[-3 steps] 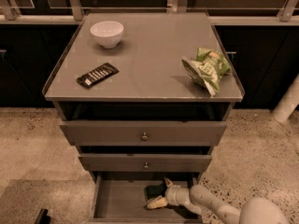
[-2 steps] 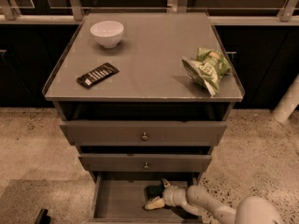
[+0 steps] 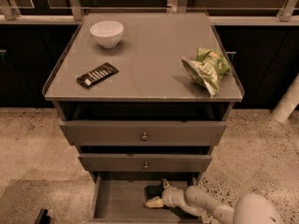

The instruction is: Pick sponge from bottom drawer and place on counter

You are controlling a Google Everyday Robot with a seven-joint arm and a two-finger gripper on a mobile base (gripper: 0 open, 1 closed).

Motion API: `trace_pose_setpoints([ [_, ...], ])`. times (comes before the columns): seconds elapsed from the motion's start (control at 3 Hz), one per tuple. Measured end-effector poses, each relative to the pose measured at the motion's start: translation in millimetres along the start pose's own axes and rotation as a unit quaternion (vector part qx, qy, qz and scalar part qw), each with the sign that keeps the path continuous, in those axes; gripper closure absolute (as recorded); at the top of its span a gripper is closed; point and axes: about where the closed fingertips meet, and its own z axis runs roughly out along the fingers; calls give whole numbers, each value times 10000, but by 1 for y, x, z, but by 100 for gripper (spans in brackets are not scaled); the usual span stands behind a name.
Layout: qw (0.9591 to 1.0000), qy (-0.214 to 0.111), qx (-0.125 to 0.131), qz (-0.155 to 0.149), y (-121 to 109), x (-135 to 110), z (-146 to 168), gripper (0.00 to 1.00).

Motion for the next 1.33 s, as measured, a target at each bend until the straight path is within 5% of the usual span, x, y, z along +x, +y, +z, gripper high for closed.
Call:
trace_pose_setpoints([
  [1.0, 10000, 0, -1, 0, 0, -3, -2, 89],
  [1.33, 9993, -76, -37, 366, -32, -11, -18, 100],
])
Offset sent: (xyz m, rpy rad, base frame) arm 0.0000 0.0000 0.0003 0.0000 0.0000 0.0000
